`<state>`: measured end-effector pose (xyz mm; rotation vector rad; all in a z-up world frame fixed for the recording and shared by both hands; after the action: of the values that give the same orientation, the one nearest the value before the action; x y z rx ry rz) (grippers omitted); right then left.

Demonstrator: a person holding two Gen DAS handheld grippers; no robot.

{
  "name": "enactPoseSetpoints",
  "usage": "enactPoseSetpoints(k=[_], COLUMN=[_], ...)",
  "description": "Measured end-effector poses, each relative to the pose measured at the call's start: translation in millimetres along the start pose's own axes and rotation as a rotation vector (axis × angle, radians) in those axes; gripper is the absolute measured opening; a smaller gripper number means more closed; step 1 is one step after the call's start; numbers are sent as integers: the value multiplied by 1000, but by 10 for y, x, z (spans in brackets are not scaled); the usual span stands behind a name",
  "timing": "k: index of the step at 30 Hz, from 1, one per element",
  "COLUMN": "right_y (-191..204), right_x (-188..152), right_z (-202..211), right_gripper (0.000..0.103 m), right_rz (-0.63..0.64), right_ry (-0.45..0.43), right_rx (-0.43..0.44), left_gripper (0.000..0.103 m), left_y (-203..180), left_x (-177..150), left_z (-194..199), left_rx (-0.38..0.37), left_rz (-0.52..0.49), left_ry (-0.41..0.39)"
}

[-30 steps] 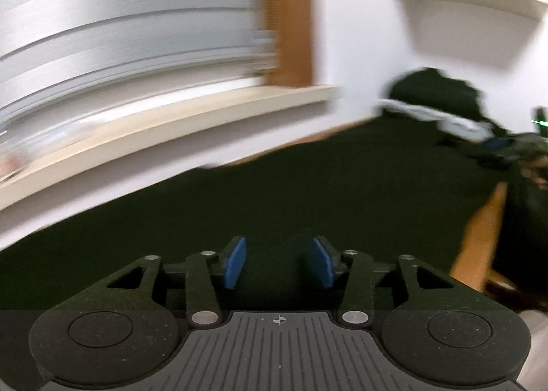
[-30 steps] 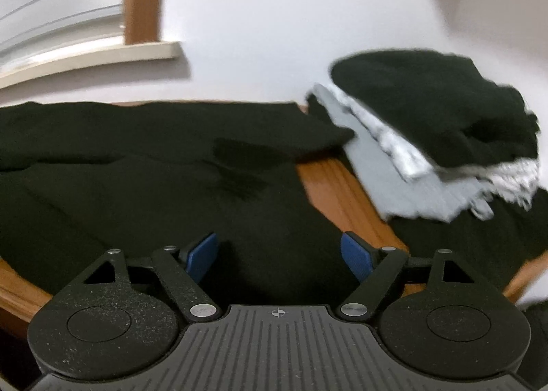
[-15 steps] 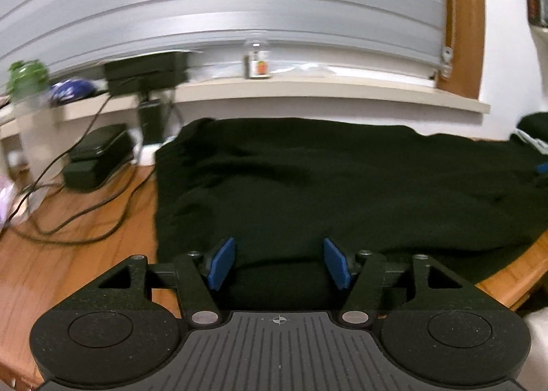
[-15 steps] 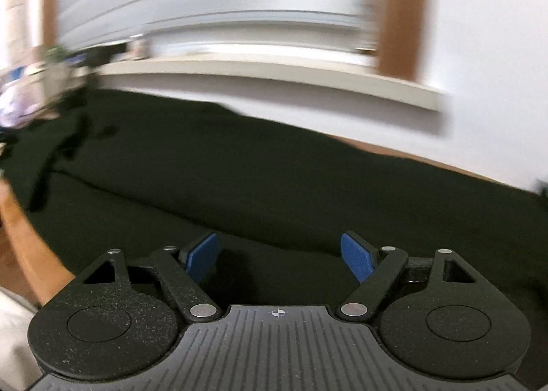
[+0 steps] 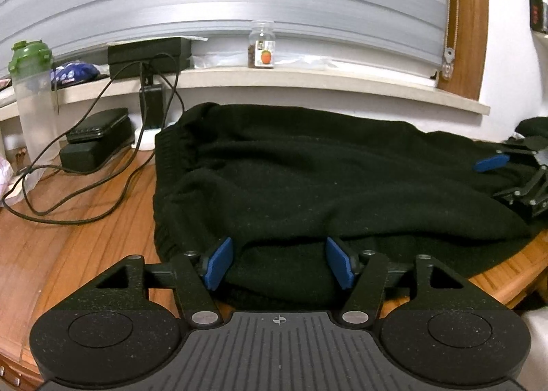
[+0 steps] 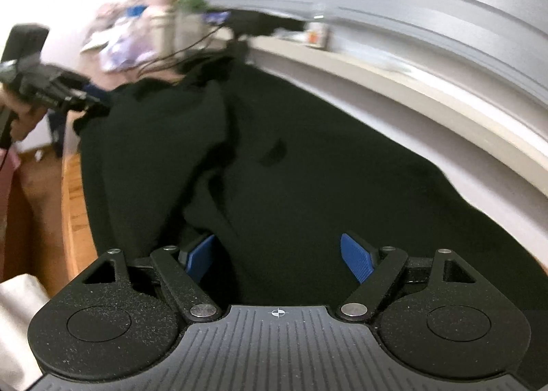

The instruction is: Fold clothes

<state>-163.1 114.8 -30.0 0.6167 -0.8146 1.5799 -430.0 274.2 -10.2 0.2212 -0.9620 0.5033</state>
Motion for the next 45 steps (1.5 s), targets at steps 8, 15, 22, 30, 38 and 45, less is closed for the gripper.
enactPoseSetpoints(k=[8, 15, 22, 30, 38, 45], right_y=[-264, -1193, -1408, -1068, 159, 1341], right_x=[357, 692, 385, 252, 565, 932], right_z=[-148, -260, -494, 6, -33, -274], right_gripper=[5, 5, 34, 46, 47, 44], right_rz=[41, -45, -77, -40, 152, 358], right_ry=[-37, -90, 86, 59, 17, -33], right_rx=[-40, -337, -326, -267, -48, 127], left_gripper=[68, 70, 73, 76, 76, 76], left_y=[-20, 2, 40, 139, 35, 194], left_x=[90, 134, 54, -52, 29, -33], left_z=[-6, 28, 27, 25, -103, 91], left_rx=[12, 12, 9, -25, -21, 16], left_rz=[-17, -10, -5, 39, 19, 52], left_ry=[-16, -32, -20, 10, 9, -12])
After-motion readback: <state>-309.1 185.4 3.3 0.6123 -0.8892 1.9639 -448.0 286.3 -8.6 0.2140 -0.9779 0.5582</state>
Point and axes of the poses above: each gripper's, at about its wrist camera, not at the fingertips, and z roughly against the way its jaws point, y to its left, x to its top, the point moved 9 cm from there along -z, roughly the way its jaws point, and after that the axes turned 3 degrees about y, right-handed, at the moved point
